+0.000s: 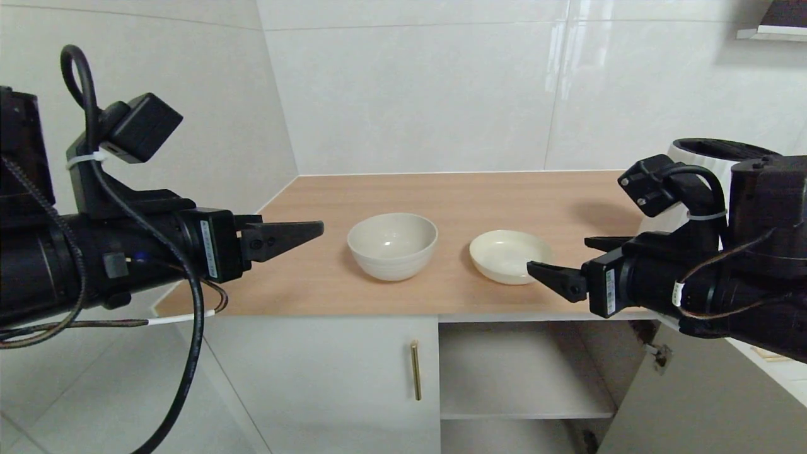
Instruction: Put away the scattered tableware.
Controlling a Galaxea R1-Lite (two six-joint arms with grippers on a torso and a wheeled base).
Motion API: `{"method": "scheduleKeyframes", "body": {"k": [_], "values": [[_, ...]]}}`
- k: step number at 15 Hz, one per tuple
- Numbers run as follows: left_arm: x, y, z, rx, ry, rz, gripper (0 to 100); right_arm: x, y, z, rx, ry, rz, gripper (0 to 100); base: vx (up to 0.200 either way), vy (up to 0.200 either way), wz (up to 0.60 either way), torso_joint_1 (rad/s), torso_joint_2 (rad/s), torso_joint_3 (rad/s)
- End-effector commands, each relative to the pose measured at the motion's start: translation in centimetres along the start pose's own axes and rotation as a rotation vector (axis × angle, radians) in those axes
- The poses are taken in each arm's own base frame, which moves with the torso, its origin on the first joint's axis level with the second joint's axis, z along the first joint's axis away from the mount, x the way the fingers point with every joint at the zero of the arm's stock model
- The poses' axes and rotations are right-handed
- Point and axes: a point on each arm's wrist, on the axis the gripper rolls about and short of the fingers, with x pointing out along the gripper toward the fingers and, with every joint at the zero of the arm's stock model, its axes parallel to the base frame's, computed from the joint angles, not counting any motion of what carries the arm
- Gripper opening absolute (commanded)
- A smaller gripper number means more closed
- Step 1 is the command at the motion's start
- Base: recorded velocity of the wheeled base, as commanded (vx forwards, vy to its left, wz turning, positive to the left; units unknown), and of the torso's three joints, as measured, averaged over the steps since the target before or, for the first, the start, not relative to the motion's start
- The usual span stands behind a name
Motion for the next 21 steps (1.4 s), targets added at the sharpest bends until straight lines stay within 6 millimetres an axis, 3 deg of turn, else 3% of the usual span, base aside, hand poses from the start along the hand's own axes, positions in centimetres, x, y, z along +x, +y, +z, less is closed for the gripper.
{"method": "scheduleKeyframes", "body": {"k": [1, 6, 9, 11, 13, 15, 18, 21], "values": [[0.4, 0.1, -0.1, -0.002, 0.011, 0.002, 100, 0.8, -0.4, -0.4, 0.002, 0.022, -0.019, 100, 0.0, 0.0, 0.0, 0.188, -0.5, -0.3], [1.2, 0.2, -0.2, -0.005, 0.026, 0.004, 100, 3.1, -3.0, -0.8, 0.014, 0.035, -0.118, 100, 0.0, 0.0, 0.0, 0.192, -0.47, -0.287], [2.6, 0.4, 0.3, -0.007, 0.038, 0.012, 100, 6.1, -3.6, -0.6, 0.03, -0.062, -0.171, 100, 0.0, 0.0, 0.0, 0.056, -0.12, -0.064], [3.3, 0.6, 0.4, -0.018, 0.056, 0.018, 100, 6.9, -3.8, 0.2, 0.038, -0.086, -0.235, 100, 0.0, 0.0, 0.0, 0.0, 0.0, 0.0], [3.6, 0.5, 1.5, -0.074, 0.109, 0.047, 100, 6.9, -3.8, 2.4, 0.091, -0.112, -0.248, 100, 0.0, 0.0, 0.0, 0.0, 0.0, 0.0], [5.5, 0.7, 3.1, -0.165, 0.199, 0.102, 100, 6.1, -3.6, 3.4, 0.205, -0.017, -0.244, 100, 0.0, 0.0, 0.0, 0.0, 0.0, 0.0], [8.8, 2.4, 2.0, -0.282, 0.304, 0.214, 100, 5.0, -3.6, 4.8, 0.307, 0.128, -0.252, 100, 0.0, 0.0, 0.0, 0.0, 0.0, 0.0], [11.2, 3.9, 0.9, -0.302, 0.346, 0.254, 100, 5.0, -3.5, 4.5, 0.329, 0.163, -0.262, 100, 0.0, 0.0, 0.0, 0.0, 0.0, 0.0]]}}
